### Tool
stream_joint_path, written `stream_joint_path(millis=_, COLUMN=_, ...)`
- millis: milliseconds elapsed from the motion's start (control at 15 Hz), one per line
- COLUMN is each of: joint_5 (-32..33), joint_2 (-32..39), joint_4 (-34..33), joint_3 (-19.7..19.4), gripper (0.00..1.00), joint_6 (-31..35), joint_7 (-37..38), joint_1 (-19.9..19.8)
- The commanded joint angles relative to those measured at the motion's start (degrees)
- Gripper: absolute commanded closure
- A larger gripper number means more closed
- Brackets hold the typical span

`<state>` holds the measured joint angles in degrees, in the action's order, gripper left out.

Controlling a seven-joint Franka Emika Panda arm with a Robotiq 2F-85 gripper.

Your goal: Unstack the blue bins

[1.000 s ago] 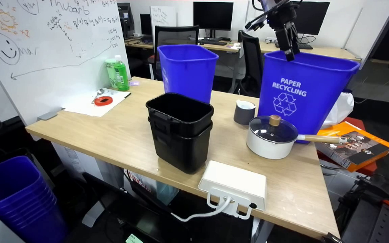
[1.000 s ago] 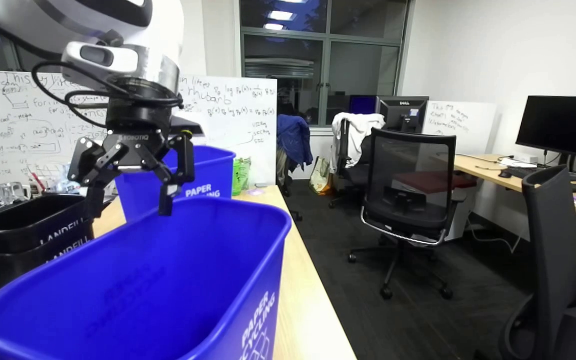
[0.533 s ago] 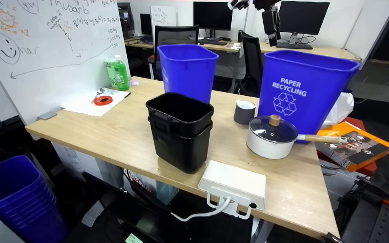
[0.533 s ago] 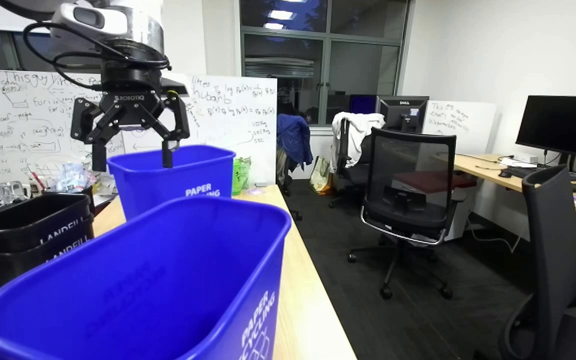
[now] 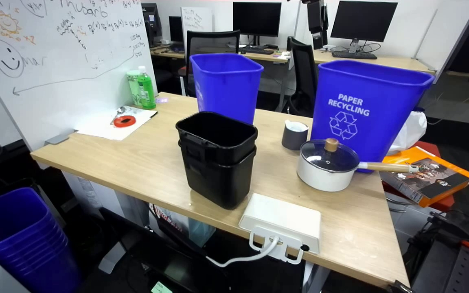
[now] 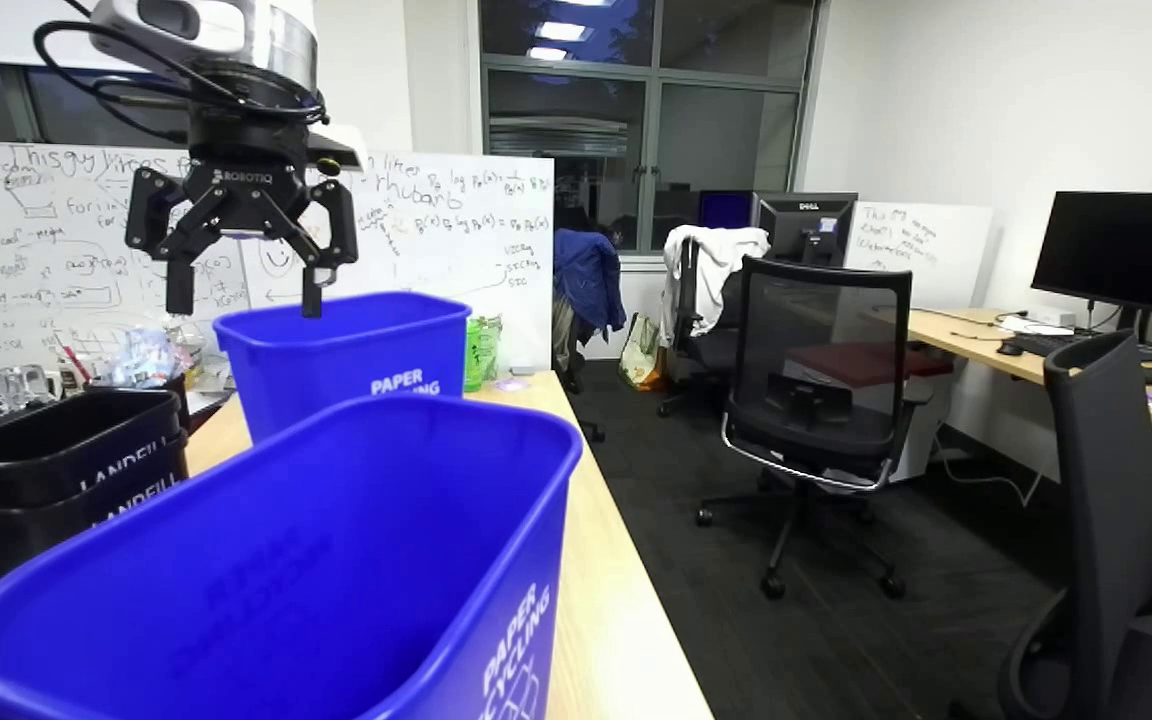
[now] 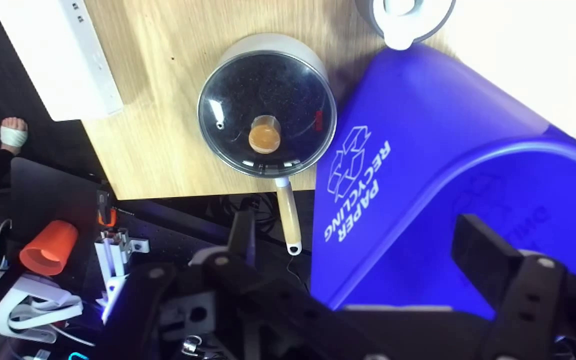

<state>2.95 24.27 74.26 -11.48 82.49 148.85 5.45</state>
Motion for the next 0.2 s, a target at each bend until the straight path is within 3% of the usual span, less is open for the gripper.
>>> stream_joint_path(millis=0, joint_5=0.0, joint_2=0.0, joint_4=0.0, joint_3=0.1, gripper=0.00, joint_6=0.0, joint_7=0.0, joint_1=0.0)
stream_joint_path(millis=133, joint_5=0.0, joint_2=0.0, joint_4=0.0, joint_3=0.1, gripper=0.00, joint_6=0.0, joint_7=0.0, joint_1=0.0)
